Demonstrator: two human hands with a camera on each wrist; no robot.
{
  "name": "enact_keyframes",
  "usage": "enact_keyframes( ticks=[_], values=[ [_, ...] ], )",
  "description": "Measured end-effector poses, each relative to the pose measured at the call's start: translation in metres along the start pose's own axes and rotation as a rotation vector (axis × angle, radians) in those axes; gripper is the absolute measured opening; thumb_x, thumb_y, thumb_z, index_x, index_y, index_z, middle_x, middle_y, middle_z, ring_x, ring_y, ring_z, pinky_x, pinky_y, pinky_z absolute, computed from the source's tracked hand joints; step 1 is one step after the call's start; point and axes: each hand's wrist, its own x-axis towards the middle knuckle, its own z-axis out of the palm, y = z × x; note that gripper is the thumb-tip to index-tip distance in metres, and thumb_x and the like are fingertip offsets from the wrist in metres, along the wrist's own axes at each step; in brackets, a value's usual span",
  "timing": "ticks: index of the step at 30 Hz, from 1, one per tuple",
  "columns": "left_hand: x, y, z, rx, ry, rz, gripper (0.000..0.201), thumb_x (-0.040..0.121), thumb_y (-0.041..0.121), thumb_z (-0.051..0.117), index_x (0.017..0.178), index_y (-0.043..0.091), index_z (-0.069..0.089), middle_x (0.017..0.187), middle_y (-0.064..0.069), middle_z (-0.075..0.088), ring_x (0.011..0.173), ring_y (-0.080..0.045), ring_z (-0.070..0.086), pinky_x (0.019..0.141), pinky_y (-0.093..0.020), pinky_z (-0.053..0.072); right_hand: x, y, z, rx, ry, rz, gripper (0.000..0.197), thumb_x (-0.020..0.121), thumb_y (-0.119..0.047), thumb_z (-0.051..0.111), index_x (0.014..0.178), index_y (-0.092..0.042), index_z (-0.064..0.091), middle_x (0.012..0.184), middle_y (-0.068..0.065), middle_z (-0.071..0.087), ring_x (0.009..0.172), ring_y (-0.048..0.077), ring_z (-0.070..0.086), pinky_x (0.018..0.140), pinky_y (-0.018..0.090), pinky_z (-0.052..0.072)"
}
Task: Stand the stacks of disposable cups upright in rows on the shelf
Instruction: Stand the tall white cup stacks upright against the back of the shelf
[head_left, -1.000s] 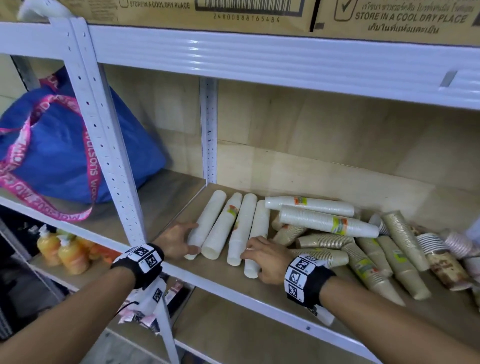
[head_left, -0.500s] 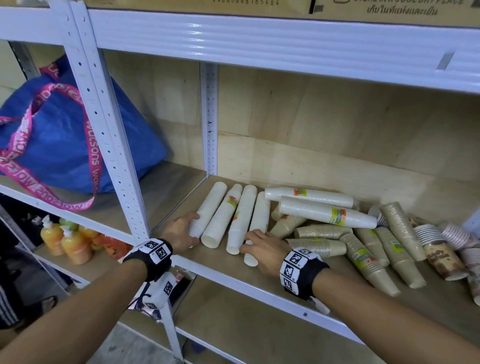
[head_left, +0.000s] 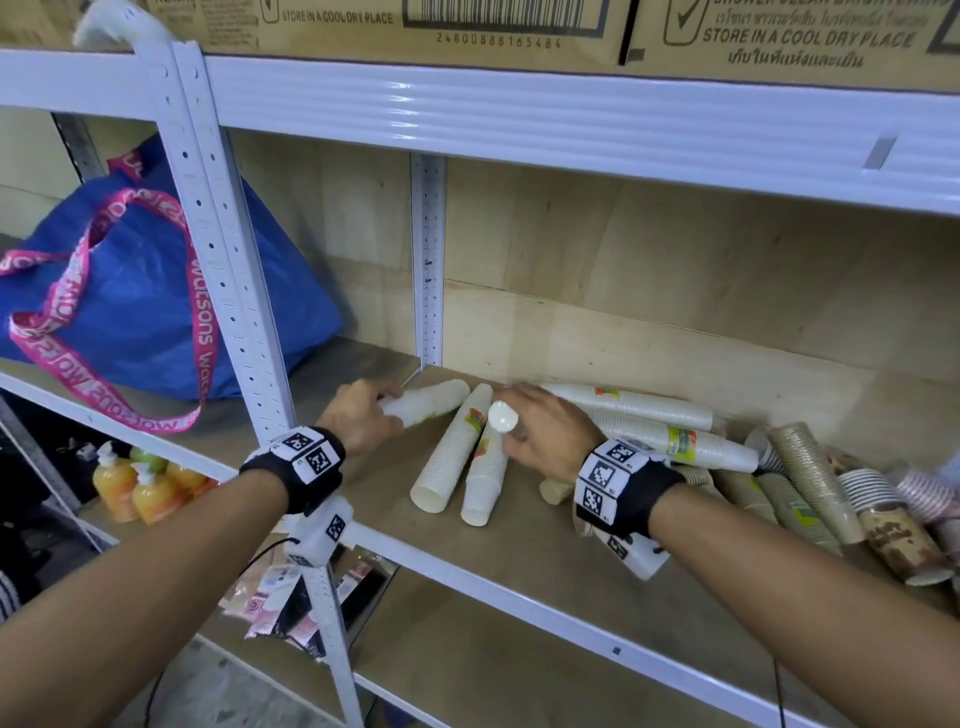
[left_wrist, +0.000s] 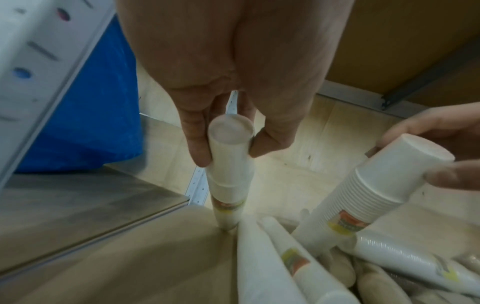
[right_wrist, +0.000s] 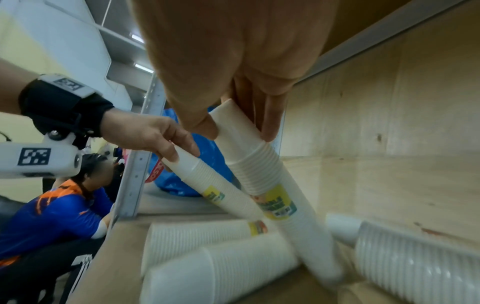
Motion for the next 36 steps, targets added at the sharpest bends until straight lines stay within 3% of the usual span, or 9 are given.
enact_keyframes(
  ticks=[3, 8, 14, 20, 27, 32, 36],
  values=[
    [0.012, 0.015, -0.013, -0.061, 0.092, 0.001, 0.038, 0.08, 0.015, 0.069, 0.117, 0.02, 0.067, 0.11, -0.005, 0.069, 0.09, -0.019, 0.064, 0.081, -0.027, 0.052, 0.015, -0.002, -0.025, 0.005, 0.093, 0.051, 0.036, 0.084, -0.023, 0.059, 0.118, -0.012, 0.057, 0.111, 0.006, 0.06, 0.093, 0.025, 0.06, 0.073, 0.029, 0.046],
    [0.036, 0.04, -0.03, -0.123, 0.189, 0.06, 0.036, 0.081, 0.012, 0.067, 0.117, 0.018, 0.065, 0.111, -0.007, 0.066, 0.088, -0.02, 0.061, 0.072, -0.025, 0.049, 0.04, -0.007, -0.06, 0.005, 0.205, 0.105, 0.035, 0.08, -0.026, 0.062, 0.112, -0.01, 0.059, 0.106, 0.007, 0.06, 0.087, 0.024, 0.06, 0.073, 0.032, 0.05],
    [0.065, 0.063, -0.047, -0.118, 0.27, 0.094, 0.036, 0.084, 0.013, 0.066, 0.12, 0.019, 0.065, 0.121, -0.01, 0.064, 0.099, -0.027, 0.063, 0.08, -0.03, 0.055, 0.078, -0.006, -0.089, 0.058, 0.321, 0.128, 0.03, 0.079, -0.027, 0.064, 0.104, -0.011, 0.061, 0.099, 0.005, 0.062, 0.085, 0.02, 0.057, 0.069, 0.024, 0.039],
    [0.098, 0.08, -0.064, -0.092, 0.284, 0.106, 0.037, 0.087, 0.012, 0.066, 0.123, 0.017, 0.063, 0.128, -0.008, 0.061, 0.107, -0.026, 0.06, 0.081, -0.027, 0.049, 0.121, 0.003, -0.093, 0.144, 0.331, 0.16, 0.024, 0.08, -0.032, 0.064, 0.096, -0.013, 0.061, 0.09, 0.0, 0.063, 0.078, 0.018, 0.06, 0.063, 0.023, 0.041],
    [0.128, 0.092, -0.078, -0.044, 0.295, 0.135, 0.031, 0.086, 0.018, 0.068, 0.117, 0.018, 0.066, 0.119, -0.005, 0.067, 0.1, -0.023, 0.063, 0.081, -0.026, 0.05, 0.168, 0.005, -0.079, 0.258, 0.332, 0.277, 0.036, 0.082, -0.032, 0.064, 0.111, -0.011, 0.063, 0.107, 0.004, 0.068, 0.094, 0.021, 0.063, 0.076, 0.027, 0.05],
    [0.145, 0.089, -0.078, -0.02, 0.276, 0.127, 0.026, 0.086, 0.023, 0.065, 0.111, 0.017, 0.068, 0.116, -0.005, 0.067, 0.099, -0.021, 0.06, 0.077, -0.024, 0.043, 0.196, 0.011, -0.062, 0.271, 0.281, 0.322, 0.038, 0.082, -0.035, 0.064, 0.112, -0.011, 0.063, 0.11, 0.005, 0.067, 0.098, 0.023, 0.062, 0.074, 0.025, 0.045],
    [0.155, 0.084, -0.07, -0.039, 0.251, 0.115, 0.027, 0.087, 0.025, 0.066, 0.112, 0.015, 0.069, 0.12, -0.008, 0.065, 0.104, -0.024, 0.061, 0.078, -0.024, 0.045, 0.212, 0.017, -0.048, 0.23, 0.217, 0.328, 0.029, 0.081, -0.036, 0.065, 0.096, -0.012, 0.063, 0.1, 0.004, 0.066, 0.092, 0.024, 0.062, 0.067, 0.023, 0.037]
  ],
)
